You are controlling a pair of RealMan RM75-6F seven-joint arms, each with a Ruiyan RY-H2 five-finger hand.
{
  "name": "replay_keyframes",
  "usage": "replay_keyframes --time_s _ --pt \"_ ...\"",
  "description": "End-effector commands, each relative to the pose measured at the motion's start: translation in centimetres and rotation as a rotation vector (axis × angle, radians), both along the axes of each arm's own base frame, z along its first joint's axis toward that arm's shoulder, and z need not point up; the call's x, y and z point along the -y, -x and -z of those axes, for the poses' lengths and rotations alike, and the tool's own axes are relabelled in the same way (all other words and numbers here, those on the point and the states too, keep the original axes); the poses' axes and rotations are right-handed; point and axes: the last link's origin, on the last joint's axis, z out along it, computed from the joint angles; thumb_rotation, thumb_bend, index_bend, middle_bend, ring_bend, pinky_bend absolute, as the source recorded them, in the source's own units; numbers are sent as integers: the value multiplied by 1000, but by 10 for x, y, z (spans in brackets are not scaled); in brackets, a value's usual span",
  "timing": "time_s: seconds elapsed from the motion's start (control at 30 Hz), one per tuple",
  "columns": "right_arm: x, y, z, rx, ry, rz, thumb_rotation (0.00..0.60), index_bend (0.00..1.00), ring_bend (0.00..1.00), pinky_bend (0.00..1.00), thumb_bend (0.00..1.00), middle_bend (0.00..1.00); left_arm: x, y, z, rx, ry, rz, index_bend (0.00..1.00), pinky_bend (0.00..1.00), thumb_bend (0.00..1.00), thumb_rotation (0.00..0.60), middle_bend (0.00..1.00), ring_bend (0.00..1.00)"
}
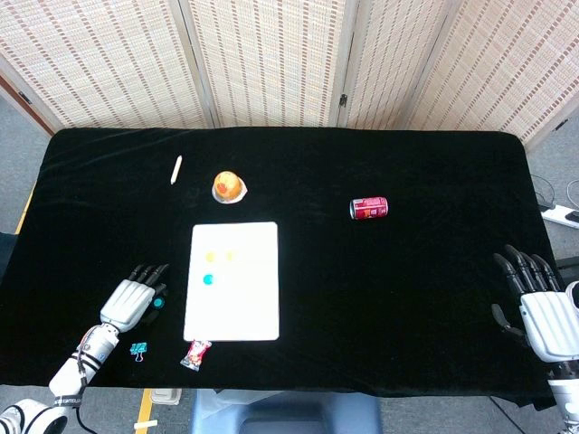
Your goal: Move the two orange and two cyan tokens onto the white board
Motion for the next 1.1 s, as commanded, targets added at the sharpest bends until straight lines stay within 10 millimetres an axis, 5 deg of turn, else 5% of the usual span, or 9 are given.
replay_keyframes --time_s 0.03,1.1 --pt "0 0 0 1 -1 1 600 0 0 0 459 0 0 1 1 1 2 -4 412 0 410 600 55 0" --pt "-2 -2 -1 -2 6 1 600 0 0 0 459 0 -13 5 0 14 -18 -24 496 0 413 600 55 0"
